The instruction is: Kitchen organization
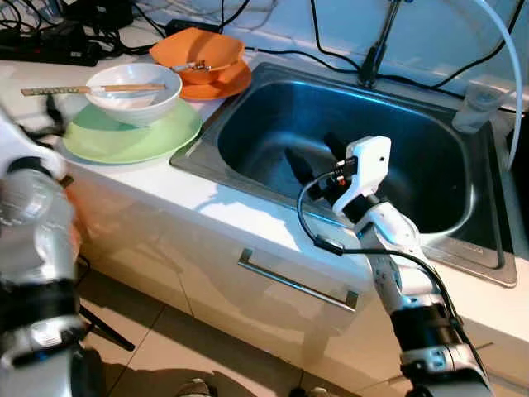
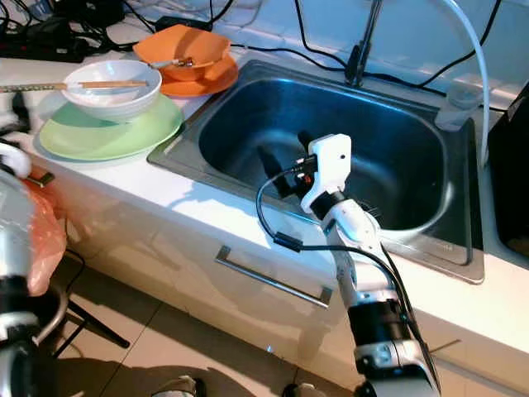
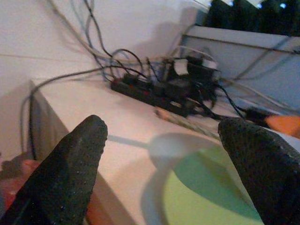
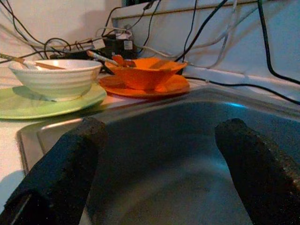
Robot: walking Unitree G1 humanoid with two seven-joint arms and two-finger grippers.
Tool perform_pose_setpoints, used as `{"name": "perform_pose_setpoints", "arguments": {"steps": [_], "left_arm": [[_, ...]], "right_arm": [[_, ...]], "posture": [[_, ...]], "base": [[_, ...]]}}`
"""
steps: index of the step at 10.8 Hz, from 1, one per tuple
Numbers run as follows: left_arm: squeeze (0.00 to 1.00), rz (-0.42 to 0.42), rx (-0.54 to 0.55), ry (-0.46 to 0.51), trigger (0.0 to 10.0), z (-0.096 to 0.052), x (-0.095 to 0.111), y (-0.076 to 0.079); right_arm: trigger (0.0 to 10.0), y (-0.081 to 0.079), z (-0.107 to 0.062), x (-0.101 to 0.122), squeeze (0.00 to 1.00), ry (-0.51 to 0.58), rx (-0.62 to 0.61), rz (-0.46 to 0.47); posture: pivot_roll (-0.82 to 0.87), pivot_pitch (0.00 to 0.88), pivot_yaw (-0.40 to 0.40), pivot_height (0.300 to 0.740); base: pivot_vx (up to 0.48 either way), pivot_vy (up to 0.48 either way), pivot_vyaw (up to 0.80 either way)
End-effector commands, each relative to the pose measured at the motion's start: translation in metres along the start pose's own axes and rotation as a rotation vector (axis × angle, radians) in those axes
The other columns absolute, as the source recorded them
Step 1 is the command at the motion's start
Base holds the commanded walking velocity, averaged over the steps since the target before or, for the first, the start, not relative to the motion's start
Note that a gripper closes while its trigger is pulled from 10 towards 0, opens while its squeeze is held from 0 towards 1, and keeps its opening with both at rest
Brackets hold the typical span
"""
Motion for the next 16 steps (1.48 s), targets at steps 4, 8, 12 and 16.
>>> {"name": "perform_pose_setpoints", "arguments": {"steps": [4,8,12,16], "left_arm": [[0.0,-0.087,0.042,-0.008,10.0,0.016,0.001,-0.015],[0.0,-0.156,-0.105,-0.055,10.0,0.015,-0.016,0.022],[0.0,-0.197,-0.189,-0.09,10.0,0.014,-0.021,0.045],[0.0,-0.219,-0.222,-0.103,10.0,0.015,-0.02,0.057]], "right_arm": [[10.0,-0.005,-0.004,0.003,0.0,-0.005,-0.002,0.008],[10.0,-0.013,-0.004,0.014,0.0,0.027,0.004,0.032],[10.0,-0.01,-0.004,0.011,0.0,0.008,-0.022,0.046],[10.0,-0.007,-0.002,0.013,0.0,0.011,-0.031,0.045]], "posture": [[0.06,0.099,-0.038,0.74],[0.06,0.118,-0.037,0.74],[0.05,0.112,-0.026,0.74],[0.05,0.091,-0.026,0.74]], "base": [[0.0,0.0,0.0],[0.0,0.0,0.0],[0.0,0.0,-0.2],[0.0,0.0,-0.61]]}}
Point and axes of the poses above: a point about 5 cm out from each wrist's last joint towards the gripper, its own z axis pointing out of the wrist towards the gripper, its own x axis along the axis of the wrist's last joint, y = z × x, the point moved 6 cm from there along z, pointing out of the wrist towards the gripper
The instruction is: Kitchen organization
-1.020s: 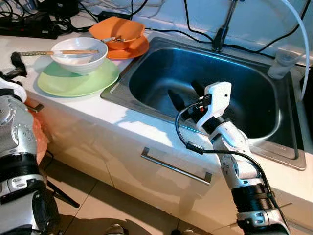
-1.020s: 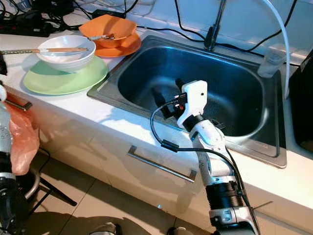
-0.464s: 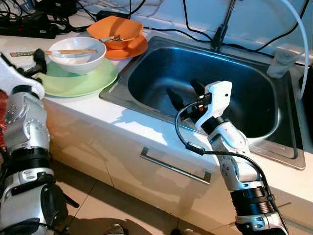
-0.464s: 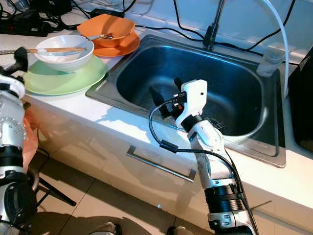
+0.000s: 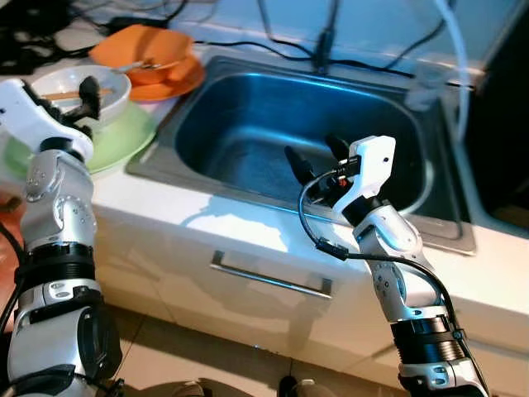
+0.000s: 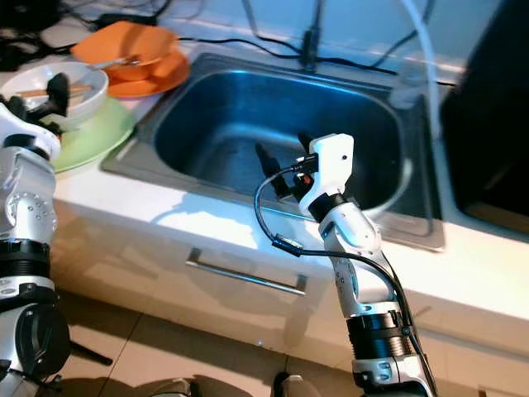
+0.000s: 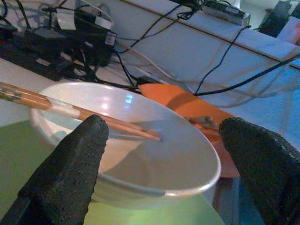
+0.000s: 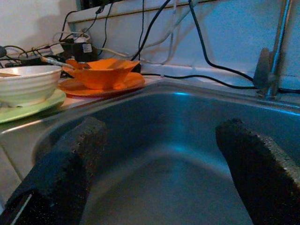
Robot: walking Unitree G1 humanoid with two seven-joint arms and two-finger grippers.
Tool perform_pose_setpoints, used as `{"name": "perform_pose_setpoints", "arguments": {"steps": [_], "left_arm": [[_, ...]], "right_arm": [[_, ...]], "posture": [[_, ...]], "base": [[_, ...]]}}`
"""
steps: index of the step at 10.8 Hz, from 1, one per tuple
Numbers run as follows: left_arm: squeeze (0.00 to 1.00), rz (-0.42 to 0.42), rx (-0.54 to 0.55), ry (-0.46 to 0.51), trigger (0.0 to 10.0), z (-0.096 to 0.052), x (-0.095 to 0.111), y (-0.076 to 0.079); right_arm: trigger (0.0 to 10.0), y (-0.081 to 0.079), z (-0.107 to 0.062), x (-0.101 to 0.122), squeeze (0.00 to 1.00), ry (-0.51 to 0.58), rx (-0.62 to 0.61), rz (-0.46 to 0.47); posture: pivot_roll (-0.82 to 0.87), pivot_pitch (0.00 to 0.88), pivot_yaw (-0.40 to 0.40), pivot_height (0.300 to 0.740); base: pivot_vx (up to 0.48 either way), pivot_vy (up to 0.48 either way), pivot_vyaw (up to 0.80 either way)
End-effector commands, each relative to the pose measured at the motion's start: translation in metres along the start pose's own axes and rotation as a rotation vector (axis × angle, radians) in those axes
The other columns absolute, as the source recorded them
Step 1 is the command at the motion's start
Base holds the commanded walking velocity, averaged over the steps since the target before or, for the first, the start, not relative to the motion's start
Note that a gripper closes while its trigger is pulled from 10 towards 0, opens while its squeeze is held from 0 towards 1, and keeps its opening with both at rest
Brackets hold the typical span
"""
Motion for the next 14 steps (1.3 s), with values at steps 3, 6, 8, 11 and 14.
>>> {"name": "perform_pose_setpoints", "arguments": {"steps": [3,6,8,11,14], "left_arm": [[0.0,-0.019,-0.01,-0.016,10.0,0.003,0.001,0.003],[0.0,-0.019,-0.009,-0.029,10.0,0.002,-0.001,0.002],[0.0,-0.019,-0.006,-0.04,10.0,0.002,-0.003,0.002],[0.0,-0.014,-0.009,-0.041,10.0,0.002,-0.004,0.003],[0.0,0.041,-0.07,-0.024,10.0,0.002,0.001,0.014]], "right_arm": [[10.0,0.003,0.003,0.003,0.0,0.005,-0.006,-0.004],[10.0,0.001,0.004,0.004,0.0,0.008,-0.003,-0.004],[10.0,0.002,0.004,0.004,0.0,0.007,-0.005,-0.004],[10.0,0.003,0.004,0.004,0.0,0.008,-0.011,-0.006],[10.0,0.006,0.004,0.004,0.0,0.01,-0.023,-0.007]], "posture": [[0.05,0.083,-0.029,0.74],[0.05,0.085,-0.029,0.74],[0.05,0.085,-0.03,0.74],[0.05,0.084,-0.026,0.74],[0.04,0.086,-0.024,0.74]], "base": [[0.0,0.0,0.0],[0.0,0.258,0.0],[0.0,0.388,0.0],[0.0,0.194,0.0],[0.089,0.0,0.0]]}}
Point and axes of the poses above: a point about 5 cm out from each wrist's last joint towards the gripper, its own z axis pointing out of the wrist towards the gripper, its own x axis along the axis of the wrist's last joint, y = z × x, the point moved 6 cm from there along z, pointing out of the wrist towards the gripper
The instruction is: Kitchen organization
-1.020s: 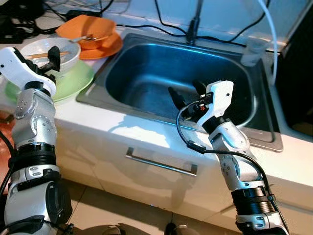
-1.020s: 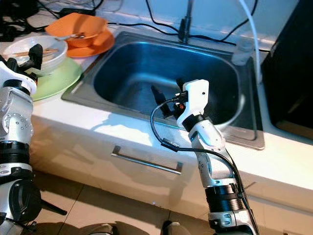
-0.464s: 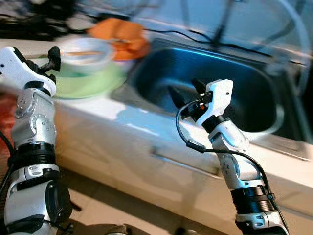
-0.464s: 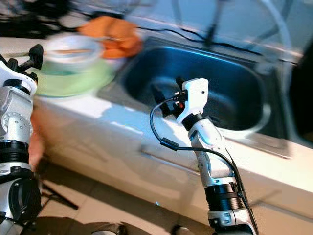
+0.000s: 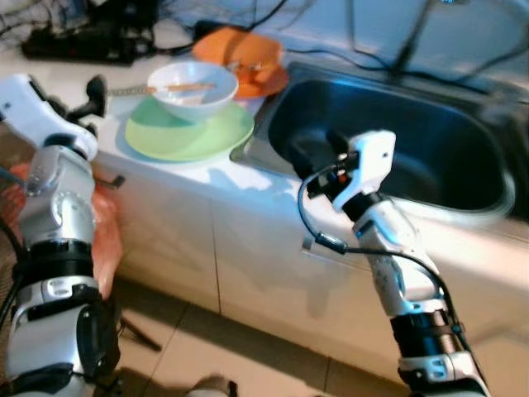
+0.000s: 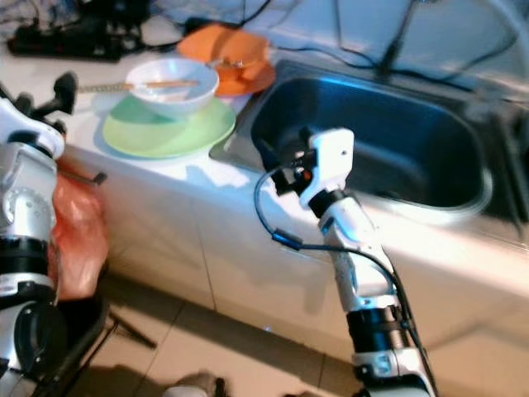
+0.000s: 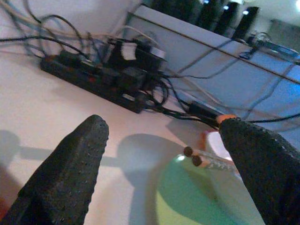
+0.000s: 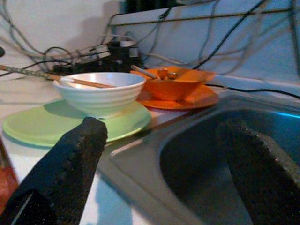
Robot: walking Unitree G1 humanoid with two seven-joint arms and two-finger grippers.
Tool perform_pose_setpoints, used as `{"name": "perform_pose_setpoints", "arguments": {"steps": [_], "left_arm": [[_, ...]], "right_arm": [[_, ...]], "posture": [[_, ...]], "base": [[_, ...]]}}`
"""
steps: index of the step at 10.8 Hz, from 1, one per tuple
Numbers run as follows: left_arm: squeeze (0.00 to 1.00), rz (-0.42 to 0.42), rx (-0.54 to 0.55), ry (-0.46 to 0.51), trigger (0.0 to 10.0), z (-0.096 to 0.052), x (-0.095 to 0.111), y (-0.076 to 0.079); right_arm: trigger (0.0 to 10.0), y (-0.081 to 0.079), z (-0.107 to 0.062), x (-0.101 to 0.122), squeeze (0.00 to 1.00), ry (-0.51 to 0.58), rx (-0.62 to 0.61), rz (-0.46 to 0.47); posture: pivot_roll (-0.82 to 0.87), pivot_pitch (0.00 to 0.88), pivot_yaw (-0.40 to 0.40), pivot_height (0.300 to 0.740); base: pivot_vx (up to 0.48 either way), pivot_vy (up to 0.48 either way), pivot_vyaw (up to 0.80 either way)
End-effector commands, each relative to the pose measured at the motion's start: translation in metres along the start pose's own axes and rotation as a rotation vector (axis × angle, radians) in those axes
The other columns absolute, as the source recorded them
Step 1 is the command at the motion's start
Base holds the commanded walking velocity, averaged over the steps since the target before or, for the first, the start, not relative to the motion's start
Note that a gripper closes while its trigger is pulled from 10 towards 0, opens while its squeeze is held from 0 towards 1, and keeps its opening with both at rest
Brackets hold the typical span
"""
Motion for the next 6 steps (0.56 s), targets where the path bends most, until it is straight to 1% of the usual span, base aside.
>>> {"name": "perform_pose_setpoints", "arguments": {"steps": [1,2,4,5,6], "left_arm": [[0.0,0.017,-0.027,-0.003,10.0,0.0002,-0.0008,0.0091],[0.0,0.015,-0.027,-0.007,10.0,0.0003,-0.0014,0.0098],[0.0,0.005,-0.039,-0.012,10.0,-0.0016,-0.0044,0.0125],[0.0,0.012,-0.022,-0.005,10.0,-0.0016,-0.0034,0.0117],[0.0,0.033,0.026,0.029,10.0,-0.0038,0.0011,0.0068]], "right_arm": [[10.0,0.006,-0.0013,0.0031,0.0,0.008,-0.017,-0.01],[10.0,0.0062,-0.0011,0.003,0.0,0.007,-0.019,-0.01],[10.0,0.0076,-0.0002,0.0022,0.0,0.003,-0.026,-0.006],[10.0,0.0082,0.0,0.0026,0.0,0.007,-0.027,-0.007],[10.0,0.0088,0.0003,0.0038,0.0,0.012,-0.027,-0.012]], "posture": [[0.05,0.086,-0.024,0.74],[0.04,0.087,-0.023,0.74],[0.04,0.087,-0.024,0.74],[0.04,0.086,-0.025,0.74],[0.04,0.085,-0.025,0.74]], "base": [[0.266,0.0,0.0],[0.0,0.0,0.0],[0.0,0.0,-0.8],[0.0,0.0,-0.8],[0.0,0.0,0.0]]}}
Point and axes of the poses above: a point about 5 cm out from each wrist's last joint towards the gripper, its own z axis pointing out of the wrist towards the gripper, its own x axis along the axis of the wrist's last joint, y = z × x, the point moved 6 cm from there along z, pointing out of the wrist towards the gripper
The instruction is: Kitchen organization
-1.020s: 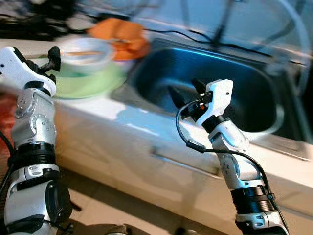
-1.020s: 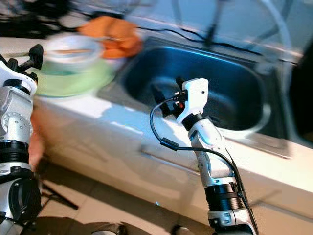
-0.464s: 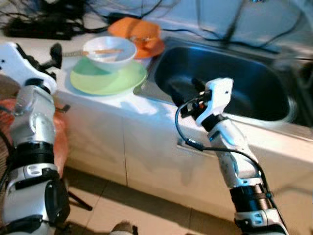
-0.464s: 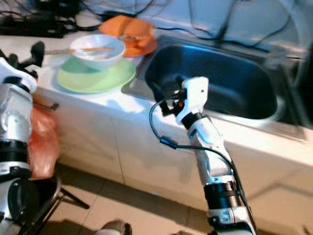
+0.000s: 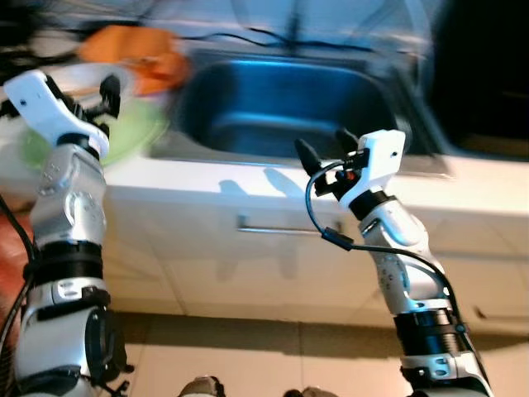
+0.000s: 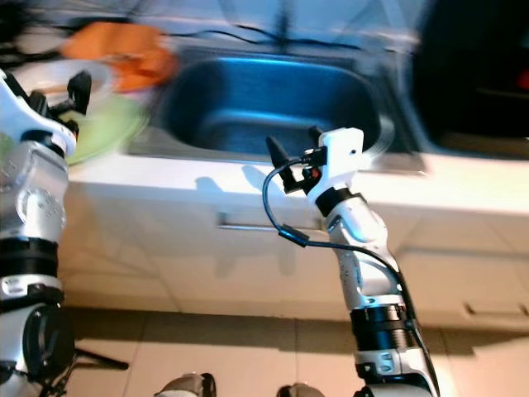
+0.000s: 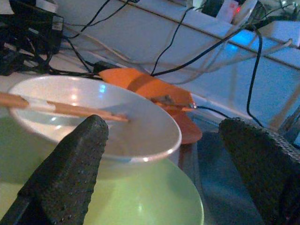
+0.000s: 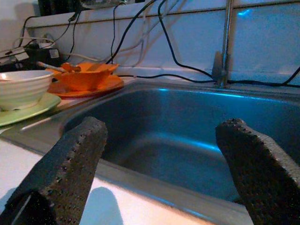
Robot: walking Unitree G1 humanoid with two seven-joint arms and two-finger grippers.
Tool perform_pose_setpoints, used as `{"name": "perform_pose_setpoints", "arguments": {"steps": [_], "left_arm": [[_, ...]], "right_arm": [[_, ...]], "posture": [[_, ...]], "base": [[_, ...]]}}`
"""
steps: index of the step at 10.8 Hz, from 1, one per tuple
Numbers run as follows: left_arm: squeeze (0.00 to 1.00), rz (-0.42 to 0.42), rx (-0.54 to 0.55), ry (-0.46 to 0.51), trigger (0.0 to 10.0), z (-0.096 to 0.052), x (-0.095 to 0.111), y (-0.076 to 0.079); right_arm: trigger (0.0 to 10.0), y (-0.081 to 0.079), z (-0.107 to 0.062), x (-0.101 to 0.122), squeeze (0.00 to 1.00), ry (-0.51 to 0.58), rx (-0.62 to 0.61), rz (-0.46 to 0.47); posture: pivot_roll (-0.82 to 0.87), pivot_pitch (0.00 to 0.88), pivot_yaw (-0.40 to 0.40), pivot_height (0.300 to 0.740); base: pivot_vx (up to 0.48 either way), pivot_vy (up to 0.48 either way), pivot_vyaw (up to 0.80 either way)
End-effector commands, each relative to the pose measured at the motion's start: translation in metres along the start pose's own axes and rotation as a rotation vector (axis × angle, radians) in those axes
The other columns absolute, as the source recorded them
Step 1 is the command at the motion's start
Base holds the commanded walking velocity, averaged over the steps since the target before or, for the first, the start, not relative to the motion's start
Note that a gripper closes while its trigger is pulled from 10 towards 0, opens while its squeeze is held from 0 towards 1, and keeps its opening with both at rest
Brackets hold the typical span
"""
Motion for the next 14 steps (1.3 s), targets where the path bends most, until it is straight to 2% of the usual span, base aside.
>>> {"name": "perform_pose_setpoints", "arguments": {"steps": [1,4,5,7,11,12,14], "left_arm": [[0.0,0.033,0.064,0.075,10.0,-0.005,0.015,-0.009],[0.0,0.119,0.129,0.099,10.0,-0.019,0.009,-0.012],[0.0,0.125,0.199,0.095,10.0,-0.029,0.004,-0.022],[0.0,0.085,0.243,0.056,10.0,-0.036,-0.01,-0.033],[0.0,0.052,0.278,0.055,10.0,-0.025,-0.003,-0.047],[0.0,0.047,0.268,0.065,10.0,-0.022,0.001,-0.047],[0.0,0.097,0.198,0.159,10.0,-0.02,0.028,-0.026]], "right_arm": [[10.0,-0.002,0.002,0.002,0.0,0.011,0.006,-0.005],[10.0,-0.006,0.003,0.003,0.0,0.015,0.025,-0.021],[10.0,-0.007,0.003,0.004,0.0,0.018,0.031,-0.033],[10.0,-0.007,0.003,0.004,0.0,0.018,0.032,-0.035],[10.0,-0.006,-0.002,0.004,0.0,0.012,0.035,-0.047],[10.0,-0.006,-0.004,0.004,0.0,0.008,0.033,-0.044],[10.0,-0.005,-0.003,0.014,0.0,0.046,0.021,-0.045]], "posture": [[0.05,0.084,-0.026,0.74],[0.05,0.085,-0.028,0.74],[0.05,0.084,-0.028,0.74],[0.04,0.085,-0.032,0.74],[0.03,0.098,-0.038,0.74],[0.02,0.109,-0.041,0.74],[0.02,0.113,-0.041,0.74]], "base": [[0.0,0.0,0.0],[0.0,0.0,0.0],[0.0,0.0,0.43],[0.0,0.0,0.32],[0.0,0.0,0.0],[0.0,0.0,0.0],[0.0,0.0,0.0]]}}
Point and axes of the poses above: a point about 5 cm out from each wrist's last joint towards the gripper, its own z axis pointing out of the wrist towards the gripper, its own x axis along the axis of the wrist's last joint, y = z × x, the point moved 6 cm from there along z, pointing out of the wrist towards the gripper
